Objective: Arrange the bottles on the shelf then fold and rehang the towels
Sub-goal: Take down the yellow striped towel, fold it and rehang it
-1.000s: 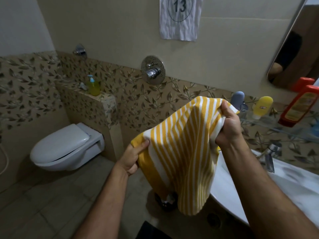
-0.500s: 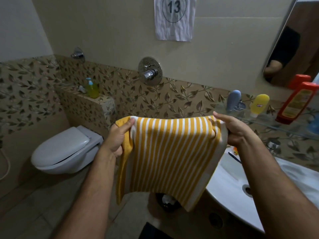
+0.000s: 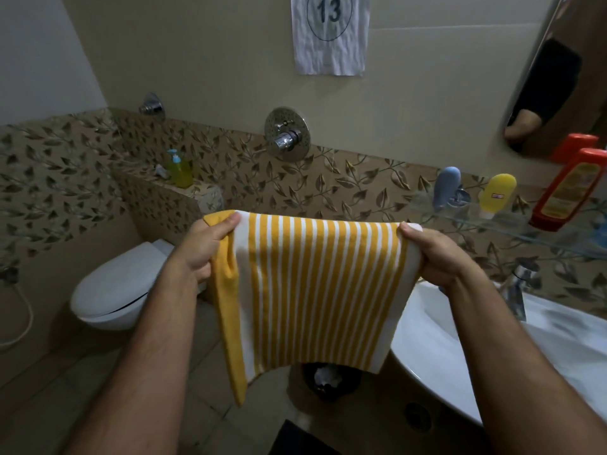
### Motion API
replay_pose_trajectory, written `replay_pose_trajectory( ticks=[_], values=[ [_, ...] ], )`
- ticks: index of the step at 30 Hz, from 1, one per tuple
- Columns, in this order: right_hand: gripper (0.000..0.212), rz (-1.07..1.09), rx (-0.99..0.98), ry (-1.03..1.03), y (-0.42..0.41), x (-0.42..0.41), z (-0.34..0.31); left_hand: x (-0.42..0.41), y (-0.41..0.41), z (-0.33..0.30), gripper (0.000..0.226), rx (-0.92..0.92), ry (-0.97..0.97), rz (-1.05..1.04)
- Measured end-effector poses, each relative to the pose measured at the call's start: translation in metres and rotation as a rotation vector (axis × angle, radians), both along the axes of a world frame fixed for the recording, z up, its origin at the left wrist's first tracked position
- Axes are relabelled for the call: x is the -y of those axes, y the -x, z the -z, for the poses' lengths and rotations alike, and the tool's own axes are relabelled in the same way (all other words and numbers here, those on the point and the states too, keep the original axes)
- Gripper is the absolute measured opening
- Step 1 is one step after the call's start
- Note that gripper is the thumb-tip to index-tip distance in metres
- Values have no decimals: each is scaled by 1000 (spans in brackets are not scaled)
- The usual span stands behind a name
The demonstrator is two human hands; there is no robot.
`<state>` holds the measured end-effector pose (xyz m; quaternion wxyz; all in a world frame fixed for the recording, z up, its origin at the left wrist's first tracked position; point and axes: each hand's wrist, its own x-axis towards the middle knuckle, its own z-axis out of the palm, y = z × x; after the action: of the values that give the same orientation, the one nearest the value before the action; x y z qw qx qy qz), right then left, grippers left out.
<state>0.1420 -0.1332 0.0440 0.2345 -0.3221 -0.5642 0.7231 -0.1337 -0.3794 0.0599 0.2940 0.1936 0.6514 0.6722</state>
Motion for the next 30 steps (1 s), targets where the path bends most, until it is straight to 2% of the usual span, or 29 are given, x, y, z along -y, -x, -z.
replay_pose_trajectory(
  ticks=[3,7,9,11,14,16,19,24,26,28,30],
  values=[
    [22,-25,59,-11,2,0,-9,15,13,-5,17,-143,151,74],
    [20,13,58,40,11,7,-10,24,24,3,25,-201,258,45],
    [23,43,49,82,15,13,-11,23,27,9,35,-141,251,6],
    [18,78,47,109,20,19,-13,22,25,13,32,-34,201,-6],
    [10,171,28,52,26,24,-12,22,22,19,38,143,67,7],
    [8,217,2,-11,26,22,-10,24,20,20,40,157,-10,55],
    [29,274,-18,-94,21,19,-11,28,19,20,31,36,8,138],
    [29,143,-18,-230,10,22,-17,22,28,25,20,-300,284,116],
    [32,98,4,-251,8,22,-18,18,29,27,21,-361,347,86],
    [35,83,110,-349,8,19,-17,13,28,27,26,-382,374,45],
    [35,123,277,-545,10,16,-12,8,29,26,34,-387,386,-1]
  ],
)
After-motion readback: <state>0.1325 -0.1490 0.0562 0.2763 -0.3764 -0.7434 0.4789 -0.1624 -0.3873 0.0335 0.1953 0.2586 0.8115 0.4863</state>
